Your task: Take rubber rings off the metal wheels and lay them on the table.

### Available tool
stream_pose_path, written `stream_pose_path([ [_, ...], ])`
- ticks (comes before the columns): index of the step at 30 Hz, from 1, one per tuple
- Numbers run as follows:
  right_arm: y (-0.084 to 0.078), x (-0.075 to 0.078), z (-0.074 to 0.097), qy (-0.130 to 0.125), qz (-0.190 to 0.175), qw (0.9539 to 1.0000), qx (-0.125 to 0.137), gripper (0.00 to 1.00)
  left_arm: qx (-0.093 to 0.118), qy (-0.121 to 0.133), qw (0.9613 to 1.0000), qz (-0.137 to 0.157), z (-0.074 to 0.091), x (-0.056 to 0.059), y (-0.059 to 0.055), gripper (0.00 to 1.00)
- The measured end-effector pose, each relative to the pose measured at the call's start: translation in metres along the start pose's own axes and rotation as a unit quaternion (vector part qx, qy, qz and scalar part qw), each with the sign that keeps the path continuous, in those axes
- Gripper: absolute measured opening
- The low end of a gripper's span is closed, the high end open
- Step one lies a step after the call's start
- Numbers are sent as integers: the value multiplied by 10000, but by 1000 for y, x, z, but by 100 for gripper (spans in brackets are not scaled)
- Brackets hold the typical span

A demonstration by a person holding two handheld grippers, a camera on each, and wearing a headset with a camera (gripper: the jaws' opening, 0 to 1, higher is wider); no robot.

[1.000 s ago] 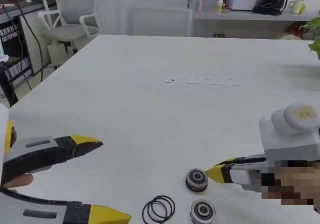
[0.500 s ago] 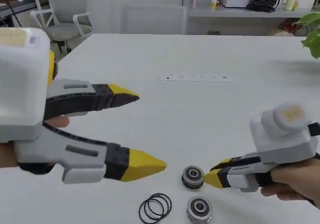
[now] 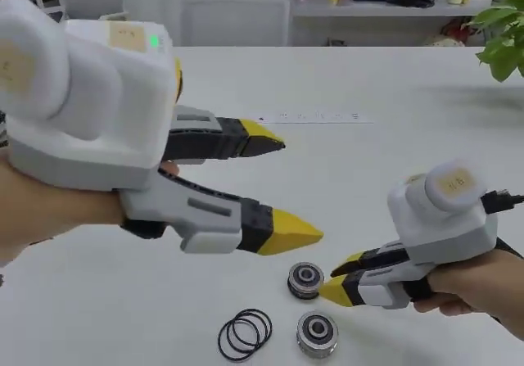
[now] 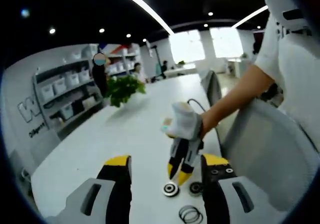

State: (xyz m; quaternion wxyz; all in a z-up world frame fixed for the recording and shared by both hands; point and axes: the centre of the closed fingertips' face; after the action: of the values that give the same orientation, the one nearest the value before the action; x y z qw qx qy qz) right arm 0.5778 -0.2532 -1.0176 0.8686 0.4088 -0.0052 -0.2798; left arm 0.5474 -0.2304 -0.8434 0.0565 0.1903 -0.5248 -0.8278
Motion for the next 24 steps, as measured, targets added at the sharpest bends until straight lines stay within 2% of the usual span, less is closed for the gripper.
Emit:
stream_pose_path([
  [3, -1, 0, -2, 5, 20, 10000, -23, 19, -48, -15, 10000, 1, -10, -4, -4, 49],
  [6, -2, 0, -3, -7, 39, 10000, -47, 19, 64, -75, 9999, 70, -21, -6, -4, 46],
  [10, -4, -1, -4, -8, 73, 9999, -88, 19, -13, -61, 9998, 172, -39, -12, -18, 42],
  [12, -4, -1, -4, -11, 86, 9999, -87, 19, 3, -101, 9996, 248, -44, -11, -24, 41],
  [14, -4, -1, -4, -8, 83, 9999, -86, 18, 34, -131, 9990, 415, -50, -10, -32, 41],
  [18, -4, -1, -5, -6, 91, 9999, -92, 18, -8, 116, 9963, 853, -56, -19, -57, 36],
  [21, -4, -3, -5, 7, 101, 9999, -93, 18, -154, 240, 9953, 923, -59, -20, -77, 34],
  [24, -4, -3, -6, 12, 109, 9999, -92, 18, -402, 157, 9947, 929, -62, -13, -95, 33],
])
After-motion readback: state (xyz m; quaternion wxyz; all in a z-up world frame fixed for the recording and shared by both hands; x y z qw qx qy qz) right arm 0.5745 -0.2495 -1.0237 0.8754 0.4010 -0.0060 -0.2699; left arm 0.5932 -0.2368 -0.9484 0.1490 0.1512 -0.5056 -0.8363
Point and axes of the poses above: the centre of the closed fingertips' face, and the gripper's own axes: z roughly backward along the fingers, x roughly to its right, y roughly out of its top, and after that the axes turned 2 degrees about -z, right-handed
